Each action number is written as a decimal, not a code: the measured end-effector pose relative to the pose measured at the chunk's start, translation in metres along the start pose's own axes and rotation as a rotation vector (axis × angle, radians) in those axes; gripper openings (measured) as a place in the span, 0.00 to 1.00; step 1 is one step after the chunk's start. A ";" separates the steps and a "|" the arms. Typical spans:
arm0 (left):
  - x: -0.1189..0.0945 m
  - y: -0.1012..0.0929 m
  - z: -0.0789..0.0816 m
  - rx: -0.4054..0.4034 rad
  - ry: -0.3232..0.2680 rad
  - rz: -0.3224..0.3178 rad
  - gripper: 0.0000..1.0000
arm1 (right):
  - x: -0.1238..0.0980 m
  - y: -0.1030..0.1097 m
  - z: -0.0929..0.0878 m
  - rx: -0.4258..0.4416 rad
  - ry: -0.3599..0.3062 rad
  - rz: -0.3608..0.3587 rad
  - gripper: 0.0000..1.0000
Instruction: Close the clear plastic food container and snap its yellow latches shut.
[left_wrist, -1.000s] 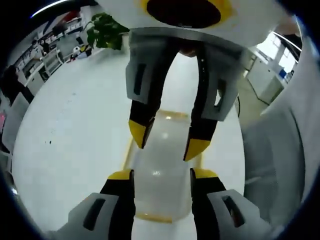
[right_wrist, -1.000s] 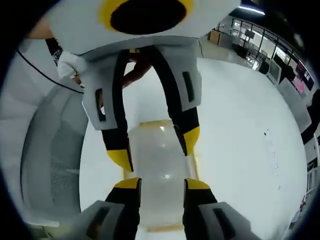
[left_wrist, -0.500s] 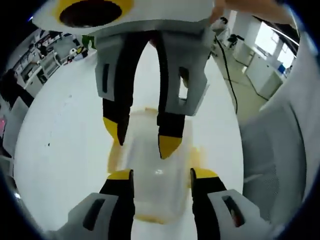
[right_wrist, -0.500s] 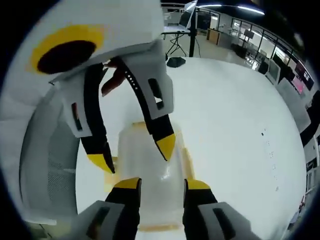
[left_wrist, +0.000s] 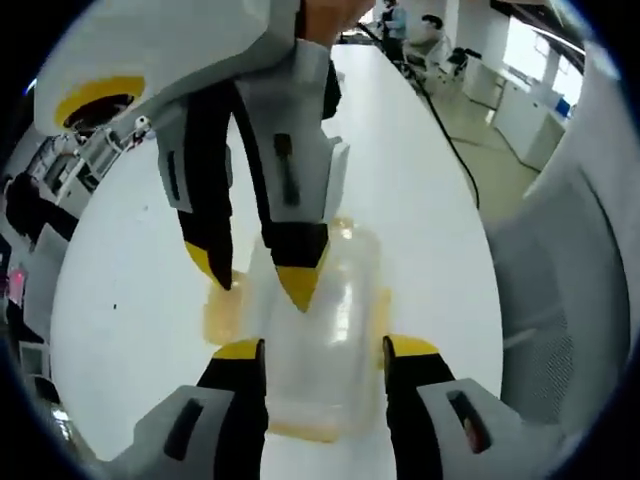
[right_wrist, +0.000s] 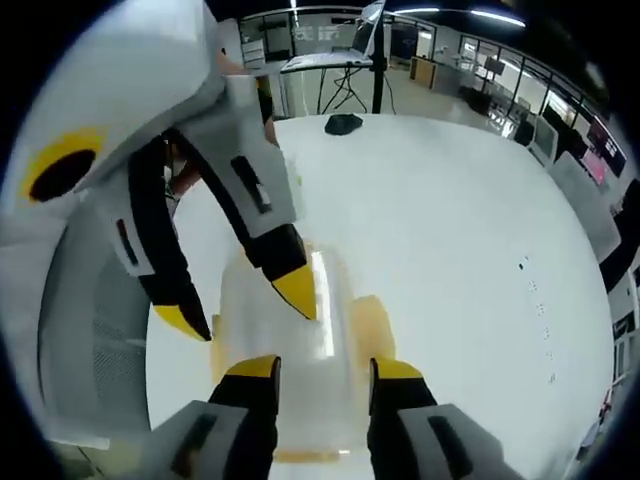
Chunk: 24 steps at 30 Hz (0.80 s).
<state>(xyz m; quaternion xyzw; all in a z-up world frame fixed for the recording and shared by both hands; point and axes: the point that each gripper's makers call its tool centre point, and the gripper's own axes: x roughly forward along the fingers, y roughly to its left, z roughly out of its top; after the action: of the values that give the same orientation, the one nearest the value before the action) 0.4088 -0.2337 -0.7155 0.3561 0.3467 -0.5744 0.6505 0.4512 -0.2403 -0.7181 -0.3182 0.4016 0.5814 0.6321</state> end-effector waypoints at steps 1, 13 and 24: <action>0.000 -0.001 0.001 -0.007 -0.003 -0.005 0.46 | 0.001 -0.001 0.000 -0.001 0.003 0.003 0.34; 0.004 -0.017 0.000 0.009 -0.003 -0.003 0.50 | 0.008 -0.006 -0.004 -0.020 0.030 0.025 0.34; 0.015 -0.020 -0.003 0.037 0.004 0.046 0.50 | 0.015 -0.003 -0.002 0.009 0.013 0.087 0.34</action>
<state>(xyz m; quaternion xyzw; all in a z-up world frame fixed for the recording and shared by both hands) 0.3906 -0.2406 -0.7315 0.3771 0.3292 -0.5649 0.6560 0.4540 -0.2352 -0.7324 -0.3015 0.4217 0.6044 0.6049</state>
